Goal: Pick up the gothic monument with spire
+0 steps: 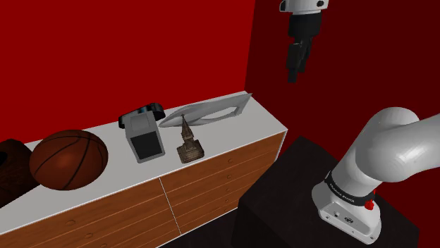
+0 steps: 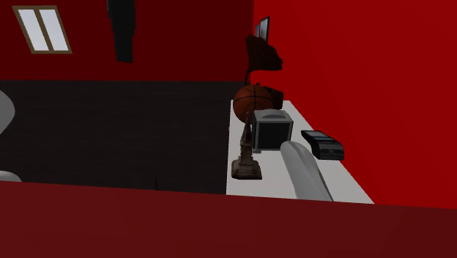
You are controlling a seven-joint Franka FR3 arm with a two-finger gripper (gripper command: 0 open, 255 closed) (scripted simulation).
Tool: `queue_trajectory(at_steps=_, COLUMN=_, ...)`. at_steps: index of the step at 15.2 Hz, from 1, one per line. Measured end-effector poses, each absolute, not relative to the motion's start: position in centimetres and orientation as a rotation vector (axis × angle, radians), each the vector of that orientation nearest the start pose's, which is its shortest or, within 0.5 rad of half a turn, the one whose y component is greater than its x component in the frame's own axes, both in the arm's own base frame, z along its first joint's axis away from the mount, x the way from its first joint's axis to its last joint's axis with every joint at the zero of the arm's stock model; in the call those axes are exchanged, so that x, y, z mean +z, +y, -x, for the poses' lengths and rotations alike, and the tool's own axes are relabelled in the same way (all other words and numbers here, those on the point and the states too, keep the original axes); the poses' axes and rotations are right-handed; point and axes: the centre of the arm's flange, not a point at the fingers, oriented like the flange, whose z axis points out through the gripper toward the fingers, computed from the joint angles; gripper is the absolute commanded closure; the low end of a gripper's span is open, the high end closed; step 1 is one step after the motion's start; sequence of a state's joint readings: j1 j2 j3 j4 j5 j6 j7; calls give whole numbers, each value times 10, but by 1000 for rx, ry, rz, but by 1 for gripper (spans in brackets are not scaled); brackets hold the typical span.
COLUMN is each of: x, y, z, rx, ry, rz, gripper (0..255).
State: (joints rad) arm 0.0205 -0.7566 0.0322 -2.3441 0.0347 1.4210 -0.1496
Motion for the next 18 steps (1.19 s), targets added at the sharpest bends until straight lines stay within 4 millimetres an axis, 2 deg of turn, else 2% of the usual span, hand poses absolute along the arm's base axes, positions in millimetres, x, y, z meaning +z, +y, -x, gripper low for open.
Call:
queue_trajectory(at_steps=2, x=571, y=23, z=-301, rx=254, ry=-322, rz=3092, gripper=0)
queue_trajectory(at_steps=4, x=557, y=21, z=-312, rx=235, ry=-390, rz=3081, gripper=0)
queue_trajectory(at_steps=12, x=484, y=28, z=-377, rx=135, ry=-724, rz=3004, gripper=0)
queue_trajectory(at_steps=18, x=432, y=47, z=-430, rx=57, ry=-969, rz=2921, gripper=0)
